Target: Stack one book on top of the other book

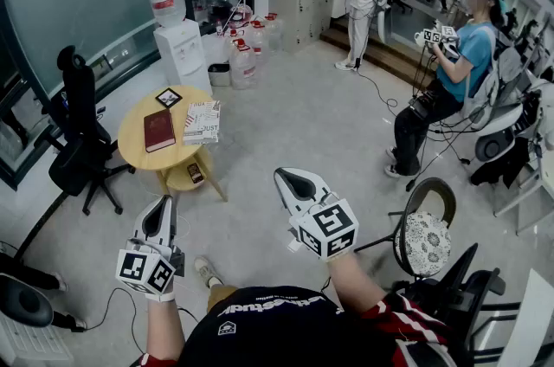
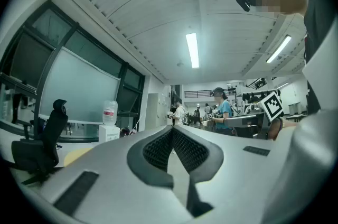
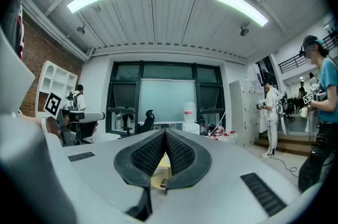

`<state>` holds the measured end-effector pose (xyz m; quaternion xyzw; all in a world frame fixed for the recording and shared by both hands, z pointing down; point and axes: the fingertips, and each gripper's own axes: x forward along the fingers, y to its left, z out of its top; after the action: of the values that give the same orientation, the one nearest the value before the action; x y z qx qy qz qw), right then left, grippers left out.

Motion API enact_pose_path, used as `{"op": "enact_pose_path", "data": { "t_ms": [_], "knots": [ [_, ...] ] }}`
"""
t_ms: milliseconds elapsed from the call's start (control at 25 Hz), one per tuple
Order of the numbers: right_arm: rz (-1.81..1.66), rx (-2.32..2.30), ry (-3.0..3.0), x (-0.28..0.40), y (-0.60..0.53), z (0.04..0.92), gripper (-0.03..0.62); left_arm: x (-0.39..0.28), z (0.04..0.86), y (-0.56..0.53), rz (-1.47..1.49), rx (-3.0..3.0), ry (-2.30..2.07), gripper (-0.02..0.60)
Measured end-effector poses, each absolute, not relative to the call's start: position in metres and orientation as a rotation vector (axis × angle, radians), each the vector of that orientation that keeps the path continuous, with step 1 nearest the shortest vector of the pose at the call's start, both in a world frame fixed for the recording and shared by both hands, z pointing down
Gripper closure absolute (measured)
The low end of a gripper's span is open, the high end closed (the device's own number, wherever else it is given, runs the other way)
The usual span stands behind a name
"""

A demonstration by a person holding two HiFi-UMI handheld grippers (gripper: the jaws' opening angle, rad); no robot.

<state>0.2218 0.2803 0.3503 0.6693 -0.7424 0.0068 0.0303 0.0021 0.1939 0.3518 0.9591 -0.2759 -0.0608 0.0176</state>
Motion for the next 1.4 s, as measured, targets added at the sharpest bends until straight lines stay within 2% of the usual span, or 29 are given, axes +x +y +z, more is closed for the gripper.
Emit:
{"op": "enact_pose_path", "data": {
  "t_ms": [440,1400],
  "knots": [
    [0.005,2.063,-2.296,0.214,0.281,0.348,0.566,-0.003,0.351,0.194,-0.193,2.986,-0.855,0.565],
    [-0.036,1.857,-2.452,0.154,0.218,0.348,0.566,-0.062,0.363,0.143,-0.196,2.931,-0.984,0.565]
  ]
}}
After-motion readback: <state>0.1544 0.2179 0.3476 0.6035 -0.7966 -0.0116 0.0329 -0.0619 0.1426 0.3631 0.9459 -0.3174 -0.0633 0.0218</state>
